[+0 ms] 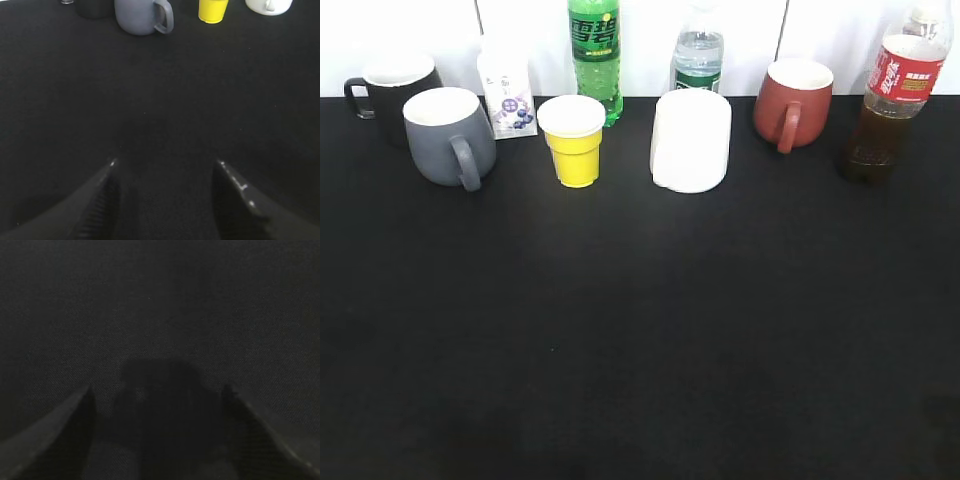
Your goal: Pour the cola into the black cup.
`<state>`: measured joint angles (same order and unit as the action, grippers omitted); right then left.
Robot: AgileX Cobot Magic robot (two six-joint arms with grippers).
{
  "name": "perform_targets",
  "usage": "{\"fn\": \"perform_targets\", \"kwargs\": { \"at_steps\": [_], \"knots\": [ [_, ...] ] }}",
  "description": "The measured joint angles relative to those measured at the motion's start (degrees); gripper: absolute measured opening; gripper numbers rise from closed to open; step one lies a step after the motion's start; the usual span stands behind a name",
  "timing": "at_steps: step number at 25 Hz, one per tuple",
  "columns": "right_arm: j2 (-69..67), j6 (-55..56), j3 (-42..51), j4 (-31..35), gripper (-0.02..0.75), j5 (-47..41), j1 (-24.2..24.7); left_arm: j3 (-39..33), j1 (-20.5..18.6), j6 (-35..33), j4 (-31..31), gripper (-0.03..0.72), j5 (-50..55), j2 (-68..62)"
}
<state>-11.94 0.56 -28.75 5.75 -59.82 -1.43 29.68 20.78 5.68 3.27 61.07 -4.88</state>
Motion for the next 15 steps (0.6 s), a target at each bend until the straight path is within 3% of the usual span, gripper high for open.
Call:
{"fn": "perform_targets", "kwargs": {
  "at_steps": [5, 11, 13, 15],
  "knots": [
    [0.5, 0.1, 0.0, 0.0, 0.584, 0.1, 0.0, 0.0, -0.4, 0.0, 0.0, 0.438, 0.0, 0.1],
    [12.2, 0.2, 0.0, -0.1, 0.583, 0.1, 0.0, -0.1, -19.5, 0.0, 0.1, 0.433, -0.1, 5.2],
    [12.4, 0.2, 0.0, -0.2, 0.583, 0.1, 0.0, -0.1, -23.0, 0.0, 0.1, 0.403, -0.1, 5.3],
    [12.4, 0.2, 0.0, -0.2, 0.583, 0.1, 0.0, -0.1, -23.4, 0.0, 0.1, 0.367, -0.1, 5.3]
  ]
}}
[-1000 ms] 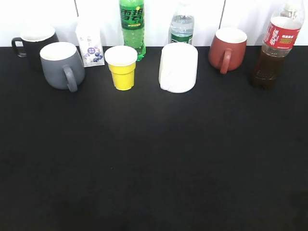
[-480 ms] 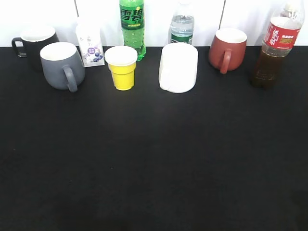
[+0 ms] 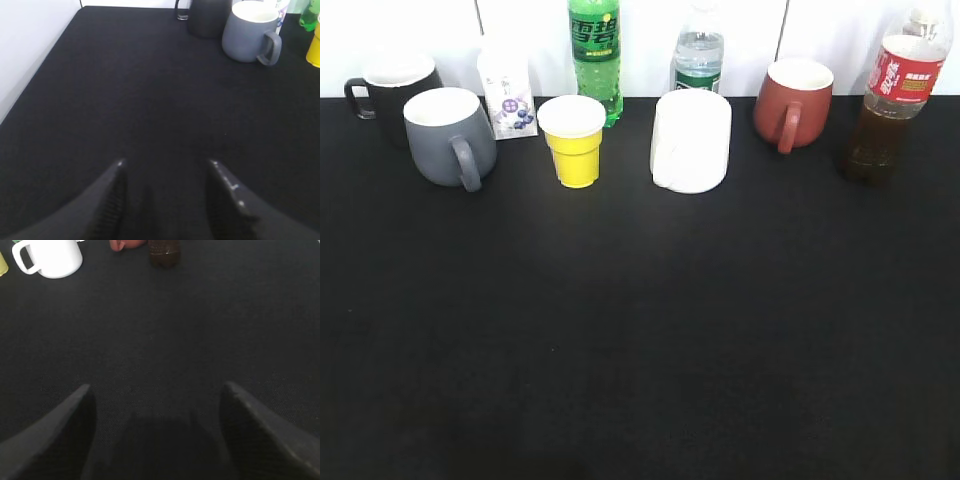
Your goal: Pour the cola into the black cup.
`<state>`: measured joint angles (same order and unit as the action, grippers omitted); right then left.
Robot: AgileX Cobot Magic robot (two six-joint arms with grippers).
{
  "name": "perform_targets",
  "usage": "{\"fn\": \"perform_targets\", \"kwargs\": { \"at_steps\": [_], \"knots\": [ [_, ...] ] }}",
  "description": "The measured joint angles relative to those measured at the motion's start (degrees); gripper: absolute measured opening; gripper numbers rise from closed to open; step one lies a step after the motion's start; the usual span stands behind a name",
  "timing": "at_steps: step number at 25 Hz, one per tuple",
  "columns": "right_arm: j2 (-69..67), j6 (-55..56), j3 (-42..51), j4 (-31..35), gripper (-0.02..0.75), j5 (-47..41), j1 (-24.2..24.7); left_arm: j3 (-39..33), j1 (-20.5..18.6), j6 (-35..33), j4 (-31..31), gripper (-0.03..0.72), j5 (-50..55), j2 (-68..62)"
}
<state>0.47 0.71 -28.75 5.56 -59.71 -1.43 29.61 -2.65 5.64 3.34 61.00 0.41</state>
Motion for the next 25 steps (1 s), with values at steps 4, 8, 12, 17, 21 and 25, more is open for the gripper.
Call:
{"fn": "perform_targets", "kwargs": {
  "at_steps": [4, 8, 12, 17, 21, 25],
  "knots": [
    [0.0, 0.1, 0.0, 0.0, 0.583, 0.0, 0.0, 0.0, 0.0, 0.0, 0.0, 0.301, 0.0, 0.0],
    [0.0, 0.1, 0.0, 0.0, 0.583, 0.0, 0.0, 0.0, 0.0, 0.0, 0.0, 0.23, 0.0, 0.0],
    [0.0, 0.1, 0.0, 0.0, 0.583, 0.0, 0.0, 0.0, 0.0, 0.0, 0.0, 0.227, 0.0, 0.0],
    [0.0, 0.1, 0.0, 0.0, 0.583, 0.0, 0.0, 0.0, 0.0, 0.0, 0.0, 0.227, 0.0, 0.0],
    [0.0, 0.1, 0.0, 0.0, 0.583, 0.0, 0.0, 0.0, 0.0, 0.0, 0.0, 0.227, 0.0, 0.0],
    [0.0, 0.1, 0.0, 0.0, 0.583, 0.0, 0.0, 0.0, 0.0, 0.0, 0.0, 0.227, 0.0, 0.0]
  ]
}}
